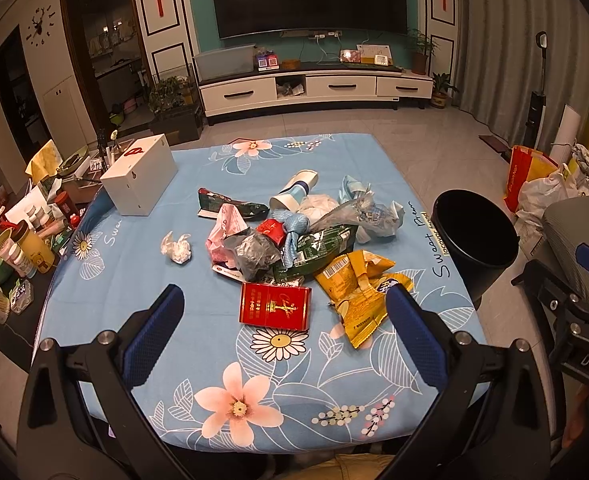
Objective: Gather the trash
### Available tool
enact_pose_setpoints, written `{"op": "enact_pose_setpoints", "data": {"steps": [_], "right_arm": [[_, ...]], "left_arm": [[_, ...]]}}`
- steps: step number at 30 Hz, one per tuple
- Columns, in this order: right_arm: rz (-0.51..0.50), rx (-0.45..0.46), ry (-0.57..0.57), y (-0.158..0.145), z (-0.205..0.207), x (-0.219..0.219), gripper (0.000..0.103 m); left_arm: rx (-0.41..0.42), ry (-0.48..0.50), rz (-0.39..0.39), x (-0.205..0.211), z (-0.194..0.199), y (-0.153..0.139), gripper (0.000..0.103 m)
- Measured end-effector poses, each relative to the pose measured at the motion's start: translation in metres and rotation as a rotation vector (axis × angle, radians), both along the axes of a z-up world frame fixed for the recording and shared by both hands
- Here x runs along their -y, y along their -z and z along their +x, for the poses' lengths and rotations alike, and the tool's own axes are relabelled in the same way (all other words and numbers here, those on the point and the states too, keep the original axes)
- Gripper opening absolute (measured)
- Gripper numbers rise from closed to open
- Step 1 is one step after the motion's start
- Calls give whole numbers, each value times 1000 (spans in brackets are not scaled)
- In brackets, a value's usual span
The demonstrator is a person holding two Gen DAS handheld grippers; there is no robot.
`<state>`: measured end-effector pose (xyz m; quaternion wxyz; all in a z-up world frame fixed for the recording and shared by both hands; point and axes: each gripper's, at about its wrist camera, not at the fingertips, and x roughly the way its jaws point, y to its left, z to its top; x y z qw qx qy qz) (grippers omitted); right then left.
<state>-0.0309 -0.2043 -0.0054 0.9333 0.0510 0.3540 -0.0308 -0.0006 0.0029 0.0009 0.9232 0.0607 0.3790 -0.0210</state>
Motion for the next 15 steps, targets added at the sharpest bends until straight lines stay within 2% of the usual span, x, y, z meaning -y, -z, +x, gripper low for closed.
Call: {"op": "enact_pose_setpoints", "data": {"steps": [15], "right_arm": [[1, 1, 4, -1, -4, -1, 101]], "left_arm": [[2, -1, 0, 0, -1, -2, 101]]}}
